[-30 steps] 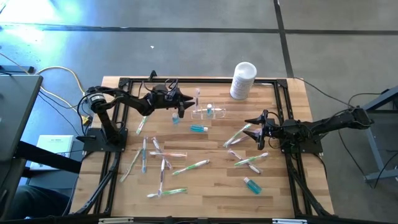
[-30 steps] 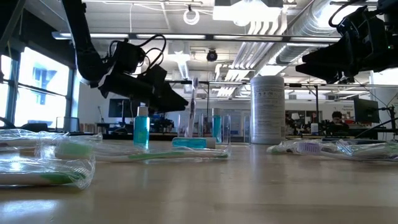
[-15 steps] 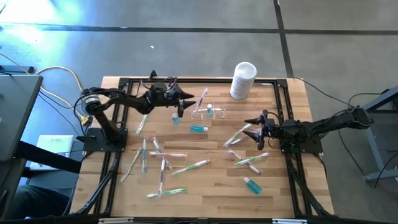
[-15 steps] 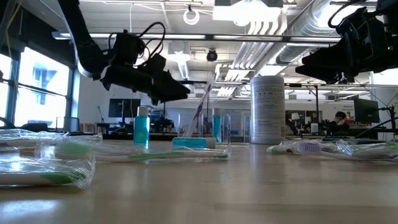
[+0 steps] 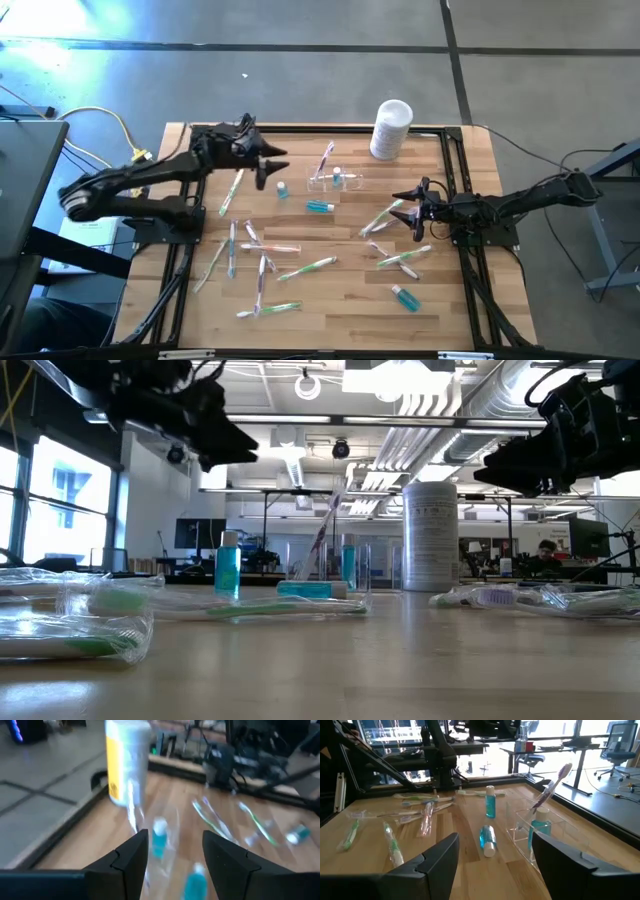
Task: Pick & Place toothbrushing station
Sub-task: Put the orange toothbrush into the transparent organizer
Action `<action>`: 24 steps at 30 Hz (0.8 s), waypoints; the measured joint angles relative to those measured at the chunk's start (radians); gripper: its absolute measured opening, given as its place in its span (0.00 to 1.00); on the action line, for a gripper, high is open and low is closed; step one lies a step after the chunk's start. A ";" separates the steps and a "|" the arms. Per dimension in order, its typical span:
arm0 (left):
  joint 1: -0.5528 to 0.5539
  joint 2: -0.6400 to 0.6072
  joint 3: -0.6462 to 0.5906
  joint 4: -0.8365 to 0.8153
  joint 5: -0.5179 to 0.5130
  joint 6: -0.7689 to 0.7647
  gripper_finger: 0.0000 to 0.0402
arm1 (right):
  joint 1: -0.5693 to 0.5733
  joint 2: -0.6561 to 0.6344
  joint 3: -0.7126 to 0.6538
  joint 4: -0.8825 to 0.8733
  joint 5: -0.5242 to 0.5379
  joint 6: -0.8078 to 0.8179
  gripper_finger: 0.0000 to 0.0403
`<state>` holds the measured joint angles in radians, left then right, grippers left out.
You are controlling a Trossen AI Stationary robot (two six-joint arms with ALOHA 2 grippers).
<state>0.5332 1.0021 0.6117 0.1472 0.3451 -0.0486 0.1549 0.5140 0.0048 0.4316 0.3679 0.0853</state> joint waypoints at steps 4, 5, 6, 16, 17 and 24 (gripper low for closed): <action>-0.074 -0.099 0.000 -0.237 0.025 -0.006 0.45 | 0.000 0.000 0.000 0.016 0.000 0.000 0.60; -0.102 -0.110 0.000 -0.289 0.039 -0.008 0.45 | 0.000 0.000 0.000 0.018 0.000 0.000 0.60; -0.136 -0.117 0.000 -0.342 0.045 -0.009 0.45 | 0.000 0.000 0.000 0.023 0.000 0.000 0.60; -0.504 -0.051 -0.001 -0.568 -0.030 -0.037 0.45 | 0.000 0.000 0.000 0.036 0.000 0.001 0.60; -0.534 -0.039 -0.001 -0.574 -0.048 -0.038 0.45 | 0.000 0.000 0.000 0.037 0.000 0.001 0.60; -0.667 0.028 -0.001 -0.710 -0.167 -0.088 0.45 | 0.000 0.008 0.000 0.037 0.000 0.001 0.60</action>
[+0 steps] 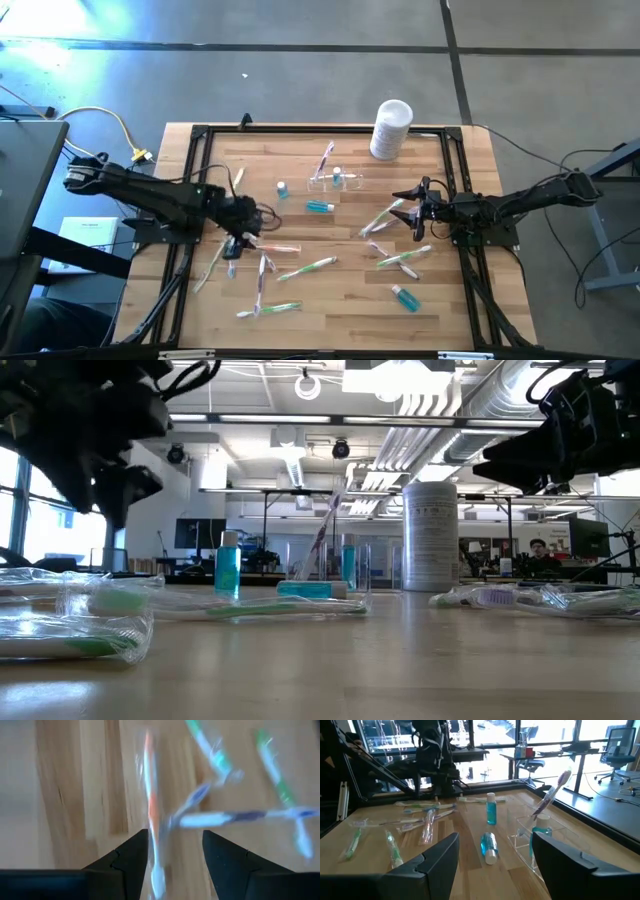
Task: Pick & Place toothbrushing station
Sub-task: Put the orange toothbrush into the transparent organizer
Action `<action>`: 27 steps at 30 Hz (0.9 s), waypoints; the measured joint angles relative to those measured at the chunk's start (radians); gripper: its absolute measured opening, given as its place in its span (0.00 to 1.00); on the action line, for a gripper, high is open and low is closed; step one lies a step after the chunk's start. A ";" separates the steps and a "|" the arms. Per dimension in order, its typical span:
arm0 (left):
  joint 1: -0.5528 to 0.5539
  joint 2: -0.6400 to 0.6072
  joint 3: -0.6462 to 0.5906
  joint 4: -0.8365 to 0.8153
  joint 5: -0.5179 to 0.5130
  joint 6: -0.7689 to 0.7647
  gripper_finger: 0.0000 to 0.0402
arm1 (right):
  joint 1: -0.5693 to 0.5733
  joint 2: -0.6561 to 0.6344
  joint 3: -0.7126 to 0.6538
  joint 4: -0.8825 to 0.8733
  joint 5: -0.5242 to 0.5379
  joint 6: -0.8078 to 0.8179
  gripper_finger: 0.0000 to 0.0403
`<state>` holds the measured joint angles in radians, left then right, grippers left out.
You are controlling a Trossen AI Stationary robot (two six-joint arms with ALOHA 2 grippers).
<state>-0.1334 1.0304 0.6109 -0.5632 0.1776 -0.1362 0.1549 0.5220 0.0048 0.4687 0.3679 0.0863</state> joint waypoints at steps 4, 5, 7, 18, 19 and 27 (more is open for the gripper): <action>-0.044 0.035 0.000 -0.058 -0.064 -0.086 0.45 | 0.000 0.015 0.000 0.000 0.000 0.000 0.60; -0.053 0.046 0.000 -0.057 -0.069 -0.100 0.45 | 0.000 0.019 0.000 0.000 0.000 0.000 0.60; -0.071 0.067 0.000 -0.054 -0.078 -0.122 0.45 | 0.000 0.029 0.000 0.005 0.000 0.000 0.60; -0.116 0.234 0.000 -0.007 -0.148 -0.161 0.45 | 0.000 0.057 0.000 0.036 0.000 0.000 0.60; -0.115 0.255 0.000 0.002 -0.151 -0.161 0.45 | 0.000 0.059 0.000 0.038 0.000 0.000 0.60; -0.117 0.352 0.005 -0.002 -0.146 -0.145 0.45 | 0.000 0.060 0.000 0.037 0.000 0.000 0.60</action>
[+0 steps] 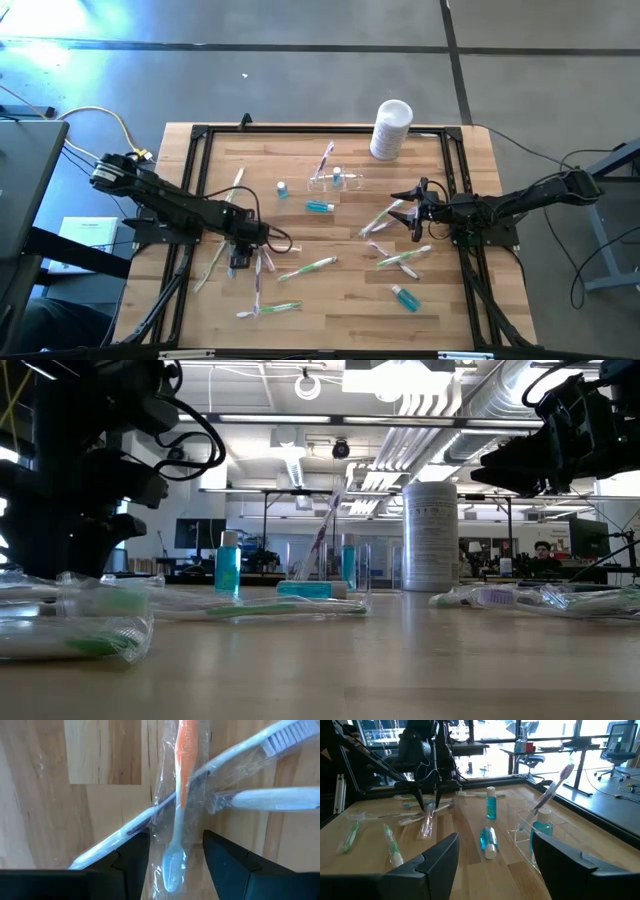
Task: Pick & Place toothbrushing station
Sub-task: Put the orange toothbrush into the transparent organizer
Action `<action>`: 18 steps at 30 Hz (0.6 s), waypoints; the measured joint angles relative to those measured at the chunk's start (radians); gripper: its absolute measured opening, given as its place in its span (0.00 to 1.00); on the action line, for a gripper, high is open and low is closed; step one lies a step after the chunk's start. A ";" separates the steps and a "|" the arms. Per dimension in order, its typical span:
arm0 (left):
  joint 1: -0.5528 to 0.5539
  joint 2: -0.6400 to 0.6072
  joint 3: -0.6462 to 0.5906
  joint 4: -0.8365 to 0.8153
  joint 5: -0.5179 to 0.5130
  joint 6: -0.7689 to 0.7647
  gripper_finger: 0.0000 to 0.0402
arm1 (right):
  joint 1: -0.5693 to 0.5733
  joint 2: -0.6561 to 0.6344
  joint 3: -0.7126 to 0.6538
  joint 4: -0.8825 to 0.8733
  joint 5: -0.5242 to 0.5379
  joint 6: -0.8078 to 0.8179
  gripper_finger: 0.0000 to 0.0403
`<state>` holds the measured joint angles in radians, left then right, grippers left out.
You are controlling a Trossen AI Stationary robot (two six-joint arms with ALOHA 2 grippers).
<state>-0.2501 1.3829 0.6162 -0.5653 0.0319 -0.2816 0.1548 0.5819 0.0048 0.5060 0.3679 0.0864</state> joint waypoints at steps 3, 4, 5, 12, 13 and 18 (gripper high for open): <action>0.000 -0.001 -0.001 -0.003 0.000 0.016 0.45 | 0.000 0.000 0.000 0.000 0.000 0.000 0.60; 0.000 -0.004 -0.001 -0.003 0.000 0.017 0.45 | 0.000 0.000 0.000 0.000 0.000 0.000 0.60; 0.000 -0.006 -0.001 -0.003 0.000 0.018 0.45 | 0.000 0.000 0.000 0.000 0.000 0.000 0.60; 0.000 -0.013 -0.003 -0.010 0.001 0.019 0.38 | 0.000 0.000 0.000 0.000 0.000 0.000 0.60; 0.001 -0.013 -0.003 -0.011 0.001 0.019 0.35 | 0.000 0.000 0.000 0.000 0.000 0.000 0.60; 0.001 -0.013 -0.003 -0.023 -0.006 0.039 0.15 | 0.000 0.000 0.000 0.000 0.000 0.000 0.60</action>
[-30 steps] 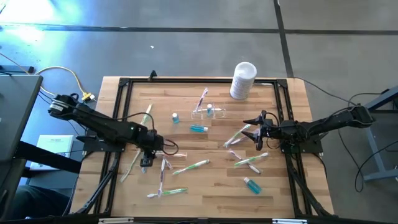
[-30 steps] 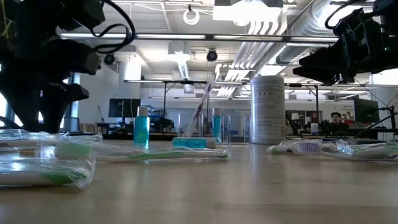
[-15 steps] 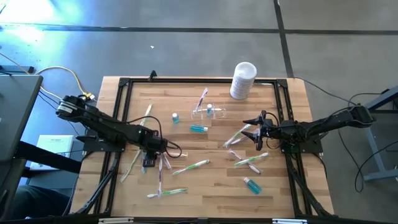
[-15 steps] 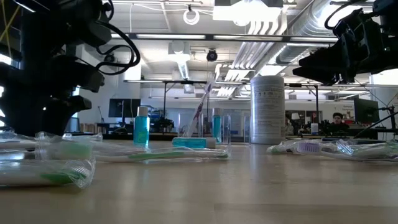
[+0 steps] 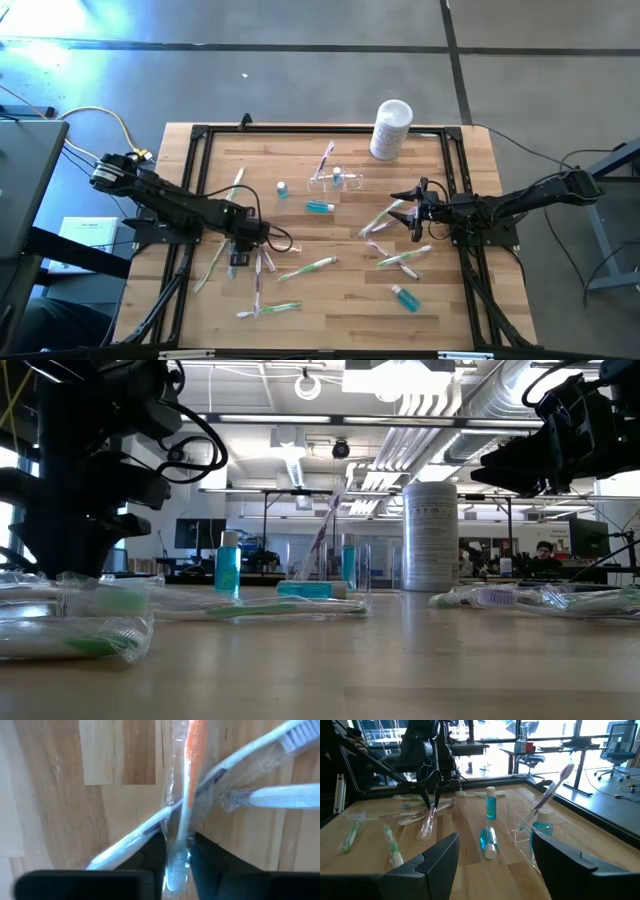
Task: Pick & Place toothbrushing station
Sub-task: Put the orange toothbrush into the transparent organizer
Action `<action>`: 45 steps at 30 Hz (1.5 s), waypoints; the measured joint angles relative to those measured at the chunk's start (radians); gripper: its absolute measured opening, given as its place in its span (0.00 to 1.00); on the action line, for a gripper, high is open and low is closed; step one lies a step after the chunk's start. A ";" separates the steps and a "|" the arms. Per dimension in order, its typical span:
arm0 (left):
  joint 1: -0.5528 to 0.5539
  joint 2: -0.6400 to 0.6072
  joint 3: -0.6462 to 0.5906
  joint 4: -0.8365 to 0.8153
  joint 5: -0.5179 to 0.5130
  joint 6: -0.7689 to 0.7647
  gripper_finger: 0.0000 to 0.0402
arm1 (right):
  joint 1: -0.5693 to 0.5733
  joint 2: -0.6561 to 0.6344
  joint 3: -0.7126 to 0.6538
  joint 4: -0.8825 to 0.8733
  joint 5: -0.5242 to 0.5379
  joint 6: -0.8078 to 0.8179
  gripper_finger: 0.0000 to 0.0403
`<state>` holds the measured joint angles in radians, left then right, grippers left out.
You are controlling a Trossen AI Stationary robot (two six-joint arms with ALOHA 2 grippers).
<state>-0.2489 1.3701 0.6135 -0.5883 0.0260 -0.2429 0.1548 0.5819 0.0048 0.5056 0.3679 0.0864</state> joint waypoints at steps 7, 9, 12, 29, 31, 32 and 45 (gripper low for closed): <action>-0.002 0.005 0.104 -0.178 0.040 0.001 0.09 | 0.000 0.000 0.000 0.000 0.000 0.000 0.60; -0.010 0.004 0.158 -0.252 0.002 0.000 0.09 | 0.000 0.000 0.000 0.000 0.000 0.000 0.60; -0.039 0.007 0.258 -0.374 -0.077 0.008 0.09 | 0.000 0.000 0.000 0.002 0.000 0.000 0.60; -0.254 0.133 0.521 0.053 -0.862 1.250 0.09 | 0.000 0.000 0.000 0.105 -0.141 0.221 0.60; -0.239 0.176 0.521 0.218 -0.906 1.427 0.09 | 0.000 0.000 0.000 0.115 -0.135 0.241 0.60; -0.234 0.201 0.521 0.300 -0.915 1.501 0.09 | 0.000 0.000 0.000 0.120 -0.132 0.249 0.60; -0.170 0.430 0.587 0.892 -0.635 2.132 0.09 | 0.000 0.118 0.000 0.256 -0.139 0.244 0.60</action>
<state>-0.4192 1.8002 1.2007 0.3041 -0.6095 1.8888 0.1547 0.7000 0.0051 0.7620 0.2289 0.3302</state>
